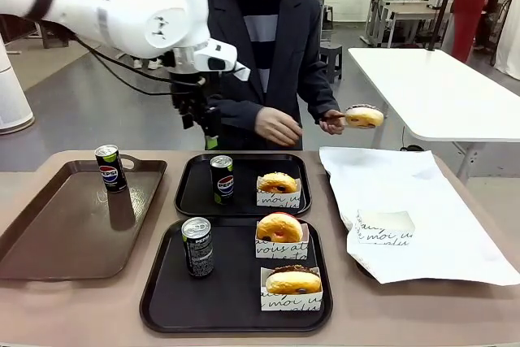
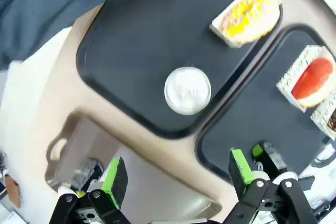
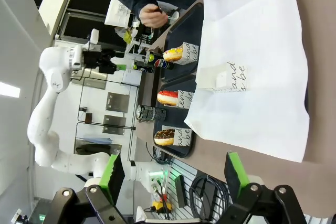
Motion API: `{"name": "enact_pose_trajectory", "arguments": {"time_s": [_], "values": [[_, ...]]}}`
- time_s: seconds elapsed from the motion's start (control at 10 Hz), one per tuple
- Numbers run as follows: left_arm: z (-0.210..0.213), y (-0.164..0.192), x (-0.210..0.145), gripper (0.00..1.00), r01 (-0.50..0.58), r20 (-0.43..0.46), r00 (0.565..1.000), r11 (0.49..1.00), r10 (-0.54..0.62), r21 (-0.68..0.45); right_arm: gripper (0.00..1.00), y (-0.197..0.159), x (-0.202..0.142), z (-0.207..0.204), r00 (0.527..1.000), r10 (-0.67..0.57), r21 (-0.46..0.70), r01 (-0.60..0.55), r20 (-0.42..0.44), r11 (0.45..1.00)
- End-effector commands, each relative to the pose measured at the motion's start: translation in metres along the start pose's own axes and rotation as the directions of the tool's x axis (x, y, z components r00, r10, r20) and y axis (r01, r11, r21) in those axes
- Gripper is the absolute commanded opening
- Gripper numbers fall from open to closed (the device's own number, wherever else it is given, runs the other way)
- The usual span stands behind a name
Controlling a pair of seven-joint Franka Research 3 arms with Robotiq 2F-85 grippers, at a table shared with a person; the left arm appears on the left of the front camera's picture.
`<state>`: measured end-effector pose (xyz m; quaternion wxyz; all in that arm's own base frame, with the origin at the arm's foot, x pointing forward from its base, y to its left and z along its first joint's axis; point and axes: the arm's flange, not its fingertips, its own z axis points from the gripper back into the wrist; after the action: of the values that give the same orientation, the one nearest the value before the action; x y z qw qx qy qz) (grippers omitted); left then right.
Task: Set up donuts and drinks on trays.
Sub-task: Pick up one Pepsi coke from the Handle tray and place it on the Flat Tray without a Pepsi coke.
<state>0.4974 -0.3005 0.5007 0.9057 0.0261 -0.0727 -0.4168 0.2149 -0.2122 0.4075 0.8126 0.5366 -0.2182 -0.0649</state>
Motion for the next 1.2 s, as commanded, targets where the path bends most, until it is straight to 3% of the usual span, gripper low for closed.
{"name": "enact_pose_trajectory", "arguments": {"time_s": [0.0,0.3,1.1], "values": [[0.001,-0.004,-0.052,1.0,-0.012,0.027,1.0,1.0,0.012,-0.003,1.0,0.001,0.003,0.0,1.0,0.019,0.027,-0.019,0.02,0.999],[0.008,0.011,-0.088,1.0,-0.087,0.053,0.995,0.996,0.088,-0.019,1.0,0.001,0.003,0.0,1.0,0.019,0.027,-0.019,0.02,0.999],[0.009,0.012,-0.084,1.0,-0.108,0.025,0.994,0.994,0.108,-0.009,1.0,0.001,0.003,0.0,1.0,0.019,0.027,-0.019,0.02,0.999]]}}
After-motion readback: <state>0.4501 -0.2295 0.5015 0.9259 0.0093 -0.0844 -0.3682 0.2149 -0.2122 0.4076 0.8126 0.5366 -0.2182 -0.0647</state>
